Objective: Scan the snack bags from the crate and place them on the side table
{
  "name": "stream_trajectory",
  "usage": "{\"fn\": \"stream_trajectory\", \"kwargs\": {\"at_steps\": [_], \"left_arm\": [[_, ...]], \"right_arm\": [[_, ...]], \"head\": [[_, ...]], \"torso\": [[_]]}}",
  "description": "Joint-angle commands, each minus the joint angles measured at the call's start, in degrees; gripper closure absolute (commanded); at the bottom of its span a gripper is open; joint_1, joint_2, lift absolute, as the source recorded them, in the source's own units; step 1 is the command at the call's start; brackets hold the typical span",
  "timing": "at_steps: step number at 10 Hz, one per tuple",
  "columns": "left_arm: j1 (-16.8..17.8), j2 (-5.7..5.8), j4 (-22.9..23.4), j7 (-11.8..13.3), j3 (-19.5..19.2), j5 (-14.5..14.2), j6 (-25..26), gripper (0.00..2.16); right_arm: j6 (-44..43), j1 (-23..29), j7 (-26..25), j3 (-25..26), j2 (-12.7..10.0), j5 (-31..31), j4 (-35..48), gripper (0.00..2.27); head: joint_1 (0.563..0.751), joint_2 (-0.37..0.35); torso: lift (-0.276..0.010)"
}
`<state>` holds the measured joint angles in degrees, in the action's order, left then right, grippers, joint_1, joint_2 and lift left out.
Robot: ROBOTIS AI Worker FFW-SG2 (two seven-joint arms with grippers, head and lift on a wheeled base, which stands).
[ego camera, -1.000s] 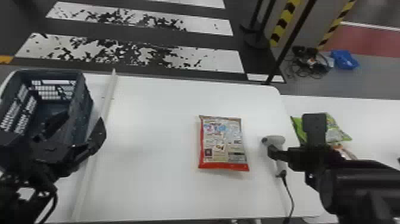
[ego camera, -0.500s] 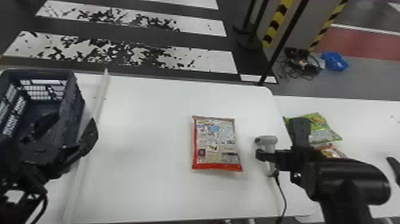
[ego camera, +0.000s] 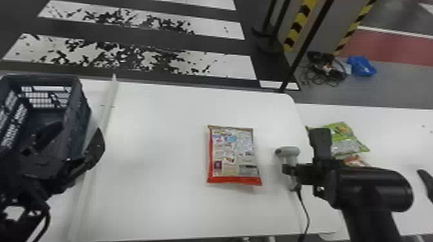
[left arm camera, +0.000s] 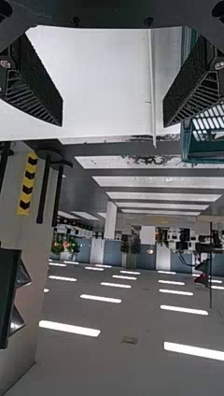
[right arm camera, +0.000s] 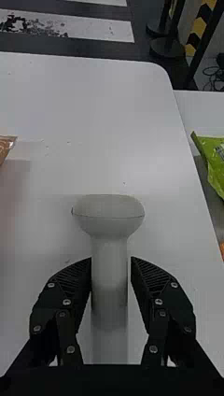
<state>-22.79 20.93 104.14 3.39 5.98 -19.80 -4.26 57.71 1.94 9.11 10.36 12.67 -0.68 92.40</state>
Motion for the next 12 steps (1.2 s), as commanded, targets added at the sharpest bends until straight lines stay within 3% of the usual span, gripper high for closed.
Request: {"fn": "stream_trajectory", "kwargs": {"at_steps": [1,3,7,12], "left_arm": [[-0.06,-0.1,-0.08,0.03,0.0,0.02,0.0,0.08],[0.03,-0.1,-0.08,0.03,0.0,0.02,0.0,0.08],[0.03,-0.19,-0.25,-0.05,0.0,-0.07,0.0,0.08],[0.03,-0.28,-0.25,0.03,0.0,0.02,0.0,0.08]], "right_arm": [[-0.09,-0.01,0.03,-0.08,0.07,0.15,-0.02,2.26],[0.09,0.34,0.03,-0.16,0.07,-0.29,1.65,2.26],[7.65,5.97,0.03,-0.34,-1.07,-1.69,15.8,2.26],[14.5,9.83,0.56,-6.05,-1.69,-2.92,27.31,2.26]], "head": [[0.695,-0.207],[0.695,-0.207],[0.695,-0.191],[0.695,-0.111]], "torso": [[-0.05],[-0.05],[-0.05],[-0.05]]}}
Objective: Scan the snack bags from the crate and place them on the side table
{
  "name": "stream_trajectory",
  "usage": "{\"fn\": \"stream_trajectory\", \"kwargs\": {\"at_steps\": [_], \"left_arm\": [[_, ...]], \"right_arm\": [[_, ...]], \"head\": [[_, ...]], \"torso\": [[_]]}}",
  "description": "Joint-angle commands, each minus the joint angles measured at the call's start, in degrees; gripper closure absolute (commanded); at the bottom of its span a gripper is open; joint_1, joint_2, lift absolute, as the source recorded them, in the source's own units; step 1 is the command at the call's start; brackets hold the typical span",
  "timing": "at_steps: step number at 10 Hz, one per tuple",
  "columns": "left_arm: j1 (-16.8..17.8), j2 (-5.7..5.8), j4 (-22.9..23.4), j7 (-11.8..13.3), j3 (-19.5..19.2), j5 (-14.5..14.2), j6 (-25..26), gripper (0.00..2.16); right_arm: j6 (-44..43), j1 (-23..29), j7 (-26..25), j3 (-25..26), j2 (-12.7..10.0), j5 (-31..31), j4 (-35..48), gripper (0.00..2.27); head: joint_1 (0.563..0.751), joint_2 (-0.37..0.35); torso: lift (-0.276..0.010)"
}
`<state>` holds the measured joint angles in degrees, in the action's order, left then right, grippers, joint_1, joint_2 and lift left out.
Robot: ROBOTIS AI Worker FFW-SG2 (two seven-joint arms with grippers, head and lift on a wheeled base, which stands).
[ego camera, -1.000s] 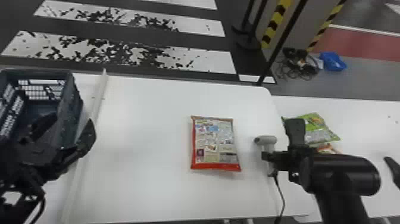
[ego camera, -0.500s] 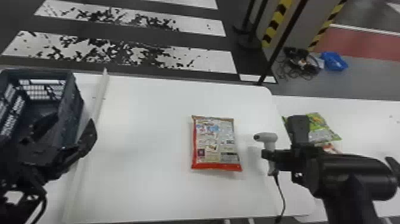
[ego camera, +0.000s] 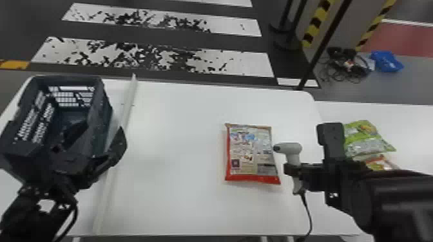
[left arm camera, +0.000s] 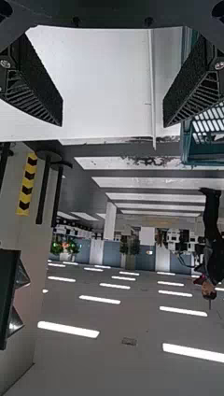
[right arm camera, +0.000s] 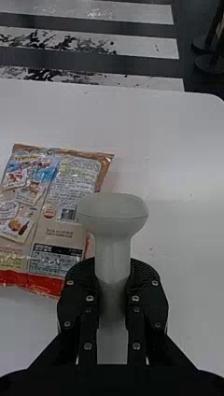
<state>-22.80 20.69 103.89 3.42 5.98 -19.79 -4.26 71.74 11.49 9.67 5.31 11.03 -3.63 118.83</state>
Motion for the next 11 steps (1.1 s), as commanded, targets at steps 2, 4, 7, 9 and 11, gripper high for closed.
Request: {"fn": "stream_trajectory", "kwargs": {"at_steps": [2,4,7,9,11], "left_arm": [[-0.05,-0.03,0.08,0.01,0.0,0.01,0.0,0.08],[-0.23,-0.03,0.17,0.01,0.0,0.01,0.0,0.08],[-0.32,-0.03,0.17,0.01,0.0,0.01,0.0,0.08],[-0.32,-0.12,0.26,0.01,0.0,0.01,0.0,0.08],[-0.41,-0.03,0.43,0.01,0.0,-0.07,0.0,0.08]], "right_arm": [[1.17,0.11,0.0,-3.81,-0.13,0.64,1.23,2.26],[1.35,-0.33,-0.09,-4.87,-0.57,0.91,0.7,2.26],[1.35,-0.59,-0.09,-5.22,-0.66,1.26,0.08,2.26],[1.35,-0.59,-0.09,-5.13,-0.66,1.17,0.08,2.26],[1.17,-1.29,-0.36,-3.2,-0.66,1.17,-0.44,2.26]], "head": [[0.695,-0.078],[0.695,-0.048],[0.695,-0.037],[0.695,-0.036],[0.695,-0.04]], "torso": [[-0.05],[-0.05],[-0.05],[-0.05],[-0.05]]}}
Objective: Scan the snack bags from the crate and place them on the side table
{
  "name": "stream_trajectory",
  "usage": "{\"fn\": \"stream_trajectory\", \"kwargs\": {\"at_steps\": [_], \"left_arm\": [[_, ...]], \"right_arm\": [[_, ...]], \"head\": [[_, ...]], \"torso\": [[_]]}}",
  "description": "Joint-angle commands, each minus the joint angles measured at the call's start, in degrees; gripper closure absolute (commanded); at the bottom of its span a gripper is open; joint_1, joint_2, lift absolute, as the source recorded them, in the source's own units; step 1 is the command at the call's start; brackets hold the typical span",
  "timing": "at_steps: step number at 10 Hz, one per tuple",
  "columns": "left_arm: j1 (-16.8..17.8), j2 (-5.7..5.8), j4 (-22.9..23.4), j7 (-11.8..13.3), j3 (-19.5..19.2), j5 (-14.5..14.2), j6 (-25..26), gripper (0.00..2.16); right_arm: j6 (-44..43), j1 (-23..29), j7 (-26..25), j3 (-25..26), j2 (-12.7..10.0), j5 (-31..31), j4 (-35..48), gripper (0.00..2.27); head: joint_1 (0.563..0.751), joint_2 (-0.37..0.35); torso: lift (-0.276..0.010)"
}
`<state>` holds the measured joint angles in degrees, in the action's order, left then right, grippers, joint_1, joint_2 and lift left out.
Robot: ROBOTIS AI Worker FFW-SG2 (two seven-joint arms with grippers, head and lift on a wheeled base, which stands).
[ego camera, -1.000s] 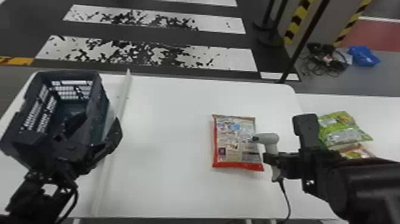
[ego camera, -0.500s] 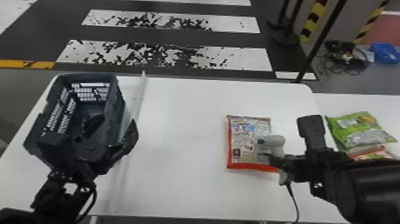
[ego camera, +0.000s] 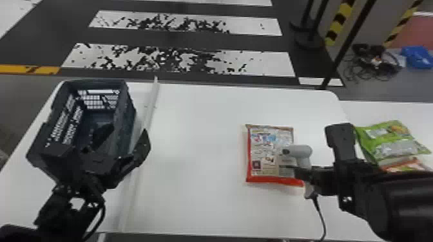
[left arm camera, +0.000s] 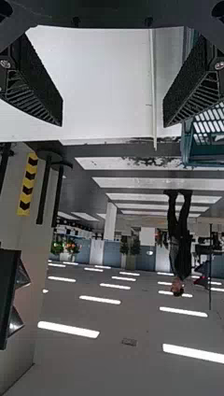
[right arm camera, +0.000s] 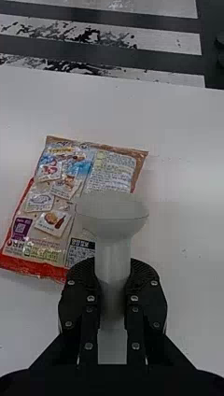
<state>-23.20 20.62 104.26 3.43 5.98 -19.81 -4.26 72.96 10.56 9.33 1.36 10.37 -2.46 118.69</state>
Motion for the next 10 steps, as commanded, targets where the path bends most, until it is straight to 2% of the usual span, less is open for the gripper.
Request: {"fn": "stream_trajectory", "kwargs": {"at_steps": [1,4,10], "left_arm": [[-0.01,0.03,0.07,0.0,0.0,-0.05,0.0,0.08],[-0.01,-0.06,0.07,-0.09,0.0,0.04,0.0,0.08],[-0.01,-0.06,0.16,-0.09,0.0,-0.05,0.0,0.08]], "right_arm": [[-0.75,-0.89,-0.37,2.24,0.0,0.0,-1.35,2.26],[-5.15,-3.09,-0.9,5.67,0.7,0.0,-7.33,2.26],[-12.7,-8.98,-1.42,5.58,2.2,1.58,-21.92,2.26]], "head": [[0.695,-0.046],[0.695,-0.092],[0.695,-0.166]], "torso": [[-0.05],[-0.05],[-0.05]]}}
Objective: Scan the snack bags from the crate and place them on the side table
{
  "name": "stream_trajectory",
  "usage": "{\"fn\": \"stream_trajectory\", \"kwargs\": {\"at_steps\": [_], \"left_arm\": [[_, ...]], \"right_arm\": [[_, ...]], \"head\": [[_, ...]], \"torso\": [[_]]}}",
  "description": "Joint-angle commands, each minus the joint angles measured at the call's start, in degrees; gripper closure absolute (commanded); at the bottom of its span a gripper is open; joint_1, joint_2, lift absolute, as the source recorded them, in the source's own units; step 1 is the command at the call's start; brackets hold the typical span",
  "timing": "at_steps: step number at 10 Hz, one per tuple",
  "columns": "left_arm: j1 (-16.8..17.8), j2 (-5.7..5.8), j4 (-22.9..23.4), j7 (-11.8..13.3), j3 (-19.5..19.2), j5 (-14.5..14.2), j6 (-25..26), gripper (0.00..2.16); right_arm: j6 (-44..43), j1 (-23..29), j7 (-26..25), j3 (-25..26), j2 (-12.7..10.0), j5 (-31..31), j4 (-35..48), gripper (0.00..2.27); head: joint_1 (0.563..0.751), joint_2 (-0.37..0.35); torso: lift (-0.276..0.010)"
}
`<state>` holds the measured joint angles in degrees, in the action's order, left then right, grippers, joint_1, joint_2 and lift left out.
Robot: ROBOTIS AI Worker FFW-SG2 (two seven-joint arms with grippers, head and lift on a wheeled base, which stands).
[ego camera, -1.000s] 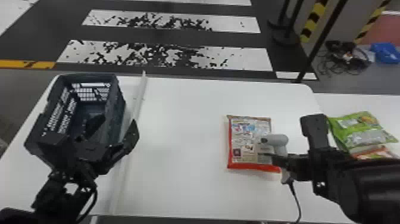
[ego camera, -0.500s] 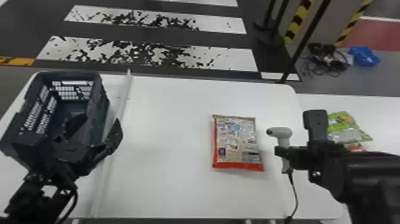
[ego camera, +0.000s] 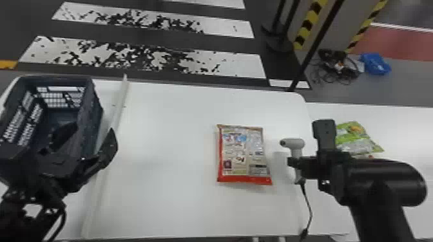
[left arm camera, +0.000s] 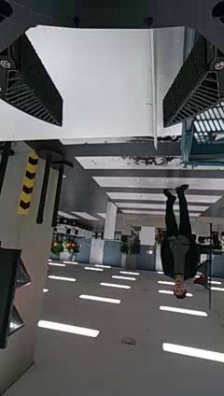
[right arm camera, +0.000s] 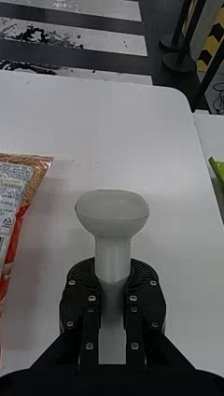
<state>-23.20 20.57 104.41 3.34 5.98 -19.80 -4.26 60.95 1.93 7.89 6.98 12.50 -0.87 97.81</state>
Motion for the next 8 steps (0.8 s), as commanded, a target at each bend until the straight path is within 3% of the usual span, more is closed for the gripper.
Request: {"fn": "stream_trajectory", "kwargs": {"at_steps": [1,3,4,8], "left_arm": [[0.0,-0.09,0.0,0.0,0.0,0.03,0.0,0.08],[0.0,0.0,0.0,0.0,0.09,0.03,0.0,0.08],[0.0,0.0,0.0,0.0,0.0,0.03,0.0,0.08],[0.0,0.09,0.09,0.0,0.09,0.03,0.0,0.08]], "right_arm": [[-1.4,-0.87,-0.07,-0.21,0.16,0.26,-2.53,2.26],[-2.1,-1.22,-0.15,-0.57,0.42,0.43,-4.29,2.18],[-2.28,-1.31,-0.24,-0.65,0.42,0.43,-4.73,1.9],[-2.28,-1.4,-0.24,-0.83,0.51,0.08,-5.35,0.25]], "head": [[0.695,-0.17],[0.695,-0.175],[0.695,-0.178],[0.695,-0.178]], "torso": [[-0.05],[-0.05],[-0.05],[-0.05]]}}
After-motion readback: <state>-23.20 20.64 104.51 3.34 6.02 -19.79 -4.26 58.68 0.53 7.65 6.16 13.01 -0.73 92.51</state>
